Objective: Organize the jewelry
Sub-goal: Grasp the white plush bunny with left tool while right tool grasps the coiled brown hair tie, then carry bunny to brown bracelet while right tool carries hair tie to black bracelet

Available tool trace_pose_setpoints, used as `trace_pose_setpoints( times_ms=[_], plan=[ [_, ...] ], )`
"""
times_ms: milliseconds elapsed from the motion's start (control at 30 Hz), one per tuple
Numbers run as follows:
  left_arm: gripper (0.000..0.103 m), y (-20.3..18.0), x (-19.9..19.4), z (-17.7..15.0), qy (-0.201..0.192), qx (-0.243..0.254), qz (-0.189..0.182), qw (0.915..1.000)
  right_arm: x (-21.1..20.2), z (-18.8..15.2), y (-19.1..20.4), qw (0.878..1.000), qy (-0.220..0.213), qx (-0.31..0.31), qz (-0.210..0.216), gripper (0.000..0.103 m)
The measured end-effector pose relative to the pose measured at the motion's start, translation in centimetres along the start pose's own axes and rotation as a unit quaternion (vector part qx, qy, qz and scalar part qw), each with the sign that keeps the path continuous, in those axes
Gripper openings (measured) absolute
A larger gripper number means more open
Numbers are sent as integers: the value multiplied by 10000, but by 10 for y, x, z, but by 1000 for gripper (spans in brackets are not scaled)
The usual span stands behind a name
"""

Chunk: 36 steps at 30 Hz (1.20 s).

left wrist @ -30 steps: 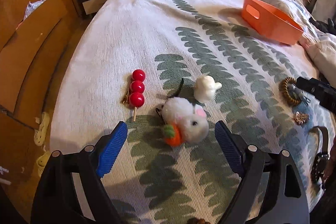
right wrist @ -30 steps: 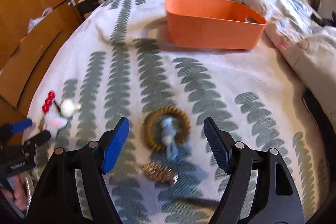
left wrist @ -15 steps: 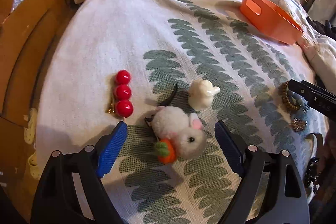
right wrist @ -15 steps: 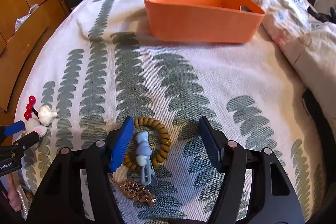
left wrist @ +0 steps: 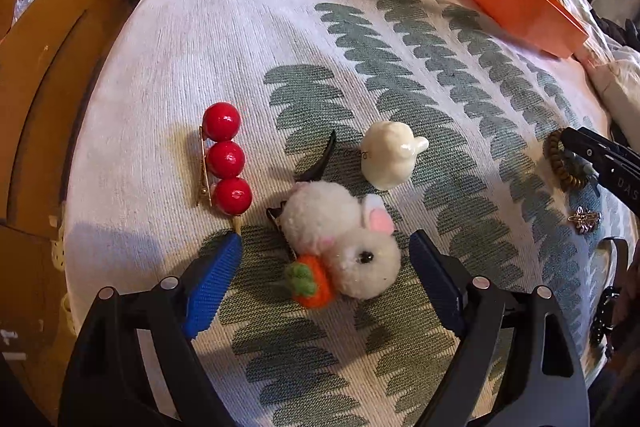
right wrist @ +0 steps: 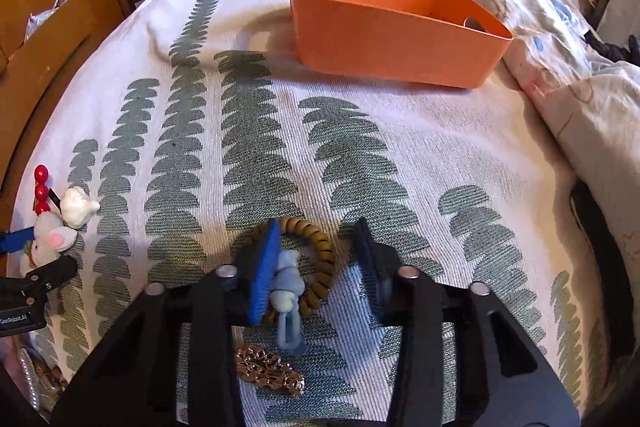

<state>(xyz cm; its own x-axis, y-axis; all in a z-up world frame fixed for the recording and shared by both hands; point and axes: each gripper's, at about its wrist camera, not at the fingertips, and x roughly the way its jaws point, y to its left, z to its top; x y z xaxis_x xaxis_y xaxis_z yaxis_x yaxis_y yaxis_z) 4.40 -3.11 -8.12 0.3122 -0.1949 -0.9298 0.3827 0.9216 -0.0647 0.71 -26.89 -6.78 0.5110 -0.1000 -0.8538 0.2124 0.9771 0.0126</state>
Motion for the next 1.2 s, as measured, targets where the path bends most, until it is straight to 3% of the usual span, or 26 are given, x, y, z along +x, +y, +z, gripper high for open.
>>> trace_pose_setpoints(
  times_ms=[67,133,333,767,1200],
  plan=[
    [73,3,0,2,-5,-15,-12,10000,-3,2,-1,10000,-41,29,25,17],
    [57,5,-1,3,6,-62,-124,9999,-3,2,-2,9998,-15,91,154,15],
    [49,9,-2,4,15,-171,-234,9996,-8,2,-2,9994,-81,129,303,12],
    [45,9,-31,1,-305,-264,-431,9983,-52,8,-16,9963,-595,288,543,10],
    [45,6,-35,-1,-358,-243,-499,9978,-9,6,-10,9994,-186,64,279,19]
  ],
)
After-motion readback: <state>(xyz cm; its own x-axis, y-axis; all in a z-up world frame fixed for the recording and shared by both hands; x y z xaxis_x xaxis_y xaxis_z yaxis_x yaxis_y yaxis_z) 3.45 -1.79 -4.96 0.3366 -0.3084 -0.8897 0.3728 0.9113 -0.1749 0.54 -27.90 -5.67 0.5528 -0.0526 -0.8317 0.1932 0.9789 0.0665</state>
